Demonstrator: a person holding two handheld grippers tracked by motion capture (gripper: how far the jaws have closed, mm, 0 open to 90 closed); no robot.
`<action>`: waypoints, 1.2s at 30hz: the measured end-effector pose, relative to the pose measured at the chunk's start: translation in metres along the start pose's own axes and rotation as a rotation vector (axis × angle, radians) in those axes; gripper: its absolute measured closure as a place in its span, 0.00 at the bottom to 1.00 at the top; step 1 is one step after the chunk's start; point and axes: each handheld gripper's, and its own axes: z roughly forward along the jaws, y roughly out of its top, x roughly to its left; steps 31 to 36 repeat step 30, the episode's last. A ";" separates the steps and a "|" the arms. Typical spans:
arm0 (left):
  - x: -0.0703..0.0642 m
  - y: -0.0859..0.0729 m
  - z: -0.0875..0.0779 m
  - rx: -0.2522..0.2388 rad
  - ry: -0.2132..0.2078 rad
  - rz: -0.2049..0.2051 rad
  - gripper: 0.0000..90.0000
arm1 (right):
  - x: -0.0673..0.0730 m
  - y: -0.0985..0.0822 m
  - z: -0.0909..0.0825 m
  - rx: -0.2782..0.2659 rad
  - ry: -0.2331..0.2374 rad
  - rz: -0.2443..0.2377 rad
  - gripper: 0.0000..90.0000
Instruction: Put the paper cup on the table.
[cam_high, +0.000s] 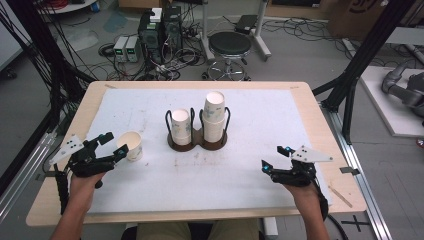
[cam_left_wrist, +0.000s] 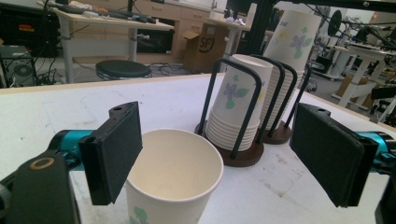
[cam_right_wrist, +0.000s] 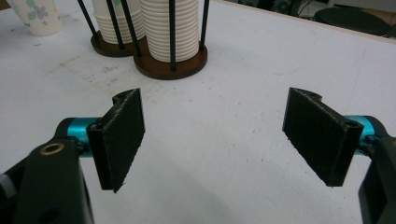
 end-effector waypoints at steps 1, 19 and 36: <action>-0.001 0.000 -0.001 0.001 -0.002 0.004 0.19 | 0.001 0.000 -0.001 0.003 -0.002 0.004 0.24; -0.005 -0.002 -0.008 -0.004 0.007 0.029 0.20 | 0.009 0.005 0.000 -0.003 -0.005 0.000 0.24; -0.003 -0.002 -0.008 -0.012 0.019 0.029 0.20 | 0.008 0.005 0.003 -0.004 -0.004 -0.006 0.24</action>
